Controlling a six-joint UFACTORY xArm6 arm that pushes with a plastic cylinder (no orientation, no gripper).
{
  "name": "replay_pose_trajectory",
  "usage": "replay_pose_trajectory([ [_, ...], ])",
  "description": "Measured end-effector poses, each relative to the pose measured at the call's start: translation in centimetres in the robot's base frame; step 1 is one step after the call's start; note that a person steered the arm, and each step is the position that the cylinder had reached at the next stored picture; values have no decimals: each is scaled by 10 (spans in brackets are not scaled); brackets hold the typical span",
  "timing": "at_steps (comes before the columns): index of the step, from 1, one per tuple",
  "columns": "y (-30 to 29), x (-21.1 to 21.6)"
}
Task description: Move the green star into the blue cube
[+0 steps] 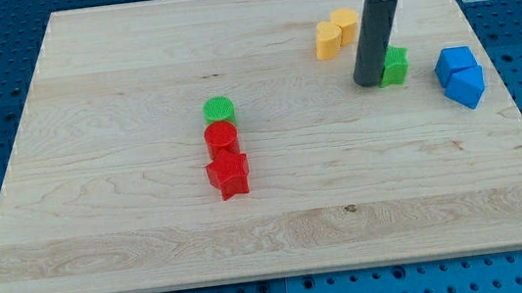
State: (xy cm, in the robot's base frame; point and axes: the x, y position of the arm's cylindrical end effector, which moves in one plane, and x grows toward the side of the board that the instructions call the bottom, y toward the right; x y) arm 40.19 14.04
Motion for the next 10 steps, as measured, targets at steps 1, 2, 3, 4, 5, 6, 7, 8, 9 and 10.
replay_pose_trajectory([
  [1, 3, 0],
  [2, -30, -13],
  [3, -17, -30],
  [4, 4, -32],
  [5, 9, -27],
  [6, 13, -24],
  [7, 11, -24],
  [8, 11, -24],
  [9, 11, -16],
  [10, 13, -14],
])
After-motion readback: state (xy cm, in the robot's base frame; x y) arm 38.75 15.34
